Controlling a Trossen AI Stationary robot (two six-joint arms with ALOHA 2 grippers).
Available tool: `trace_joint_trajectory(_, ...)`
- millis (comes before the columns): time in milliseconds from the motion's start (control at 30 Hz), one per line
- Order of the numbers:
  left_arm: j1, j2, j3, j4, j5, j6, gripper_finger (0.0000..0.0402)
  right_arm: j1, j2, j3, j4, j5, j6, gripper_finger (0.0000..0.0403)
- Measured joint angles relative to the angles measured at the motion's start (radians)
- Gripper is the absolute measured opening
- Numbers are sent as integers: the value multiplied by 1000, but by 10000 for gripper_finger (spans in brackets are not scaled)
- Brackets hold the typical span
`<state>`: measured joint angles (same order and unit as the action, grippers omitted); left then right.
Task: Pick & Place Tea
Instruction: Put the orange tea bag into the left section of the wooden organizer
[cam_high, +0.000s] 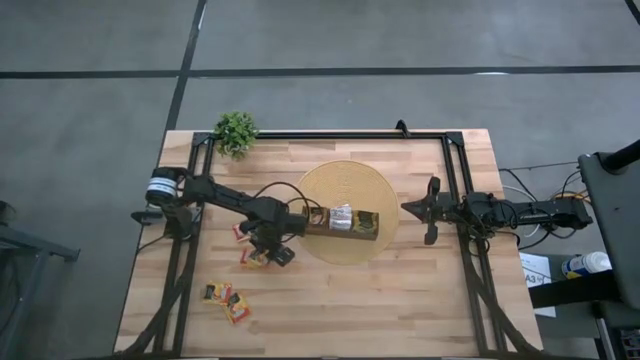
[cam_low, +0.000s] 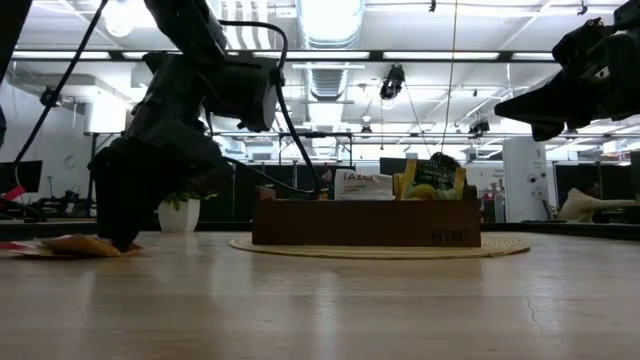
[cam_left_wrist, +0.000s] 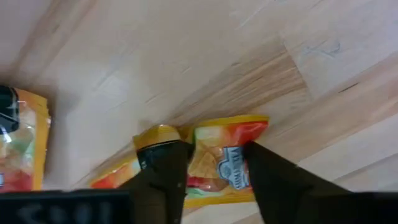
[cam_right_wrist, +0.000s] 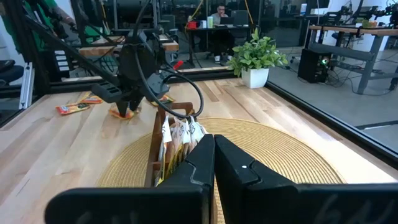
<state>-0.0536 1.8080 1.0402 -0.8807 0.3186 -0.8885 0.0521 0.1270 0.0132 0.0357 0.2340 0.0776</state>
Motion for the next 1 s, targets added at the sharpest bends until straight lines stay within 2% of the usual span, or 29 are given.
trace_joint_trajectory(200, 0, -8, 16, -17, -11, 30, 49, 0, 0, 0, 0, 0, 0, 9)
trace_joint_trajectory(300, 0, -21, 29, -35, -47, 33, 14, 0, 0, 0, 0, 0, 0, 9)
trace_joint_trajectory(533, 2, -61, 90, -173, -105, 86, 7, 0, 0, 0, 0, 0, 0, 8)
trace_joint_trajectory(733, 1, -77, 167, -242, -140, 203, 7, 0, 0, 0, 0, 0, 0, 8)
trace_joint_trajectory(1000, 2, -77, 279, -271, -374, 427, 6, 0, 0, 0, 0, 0, 0, 9)
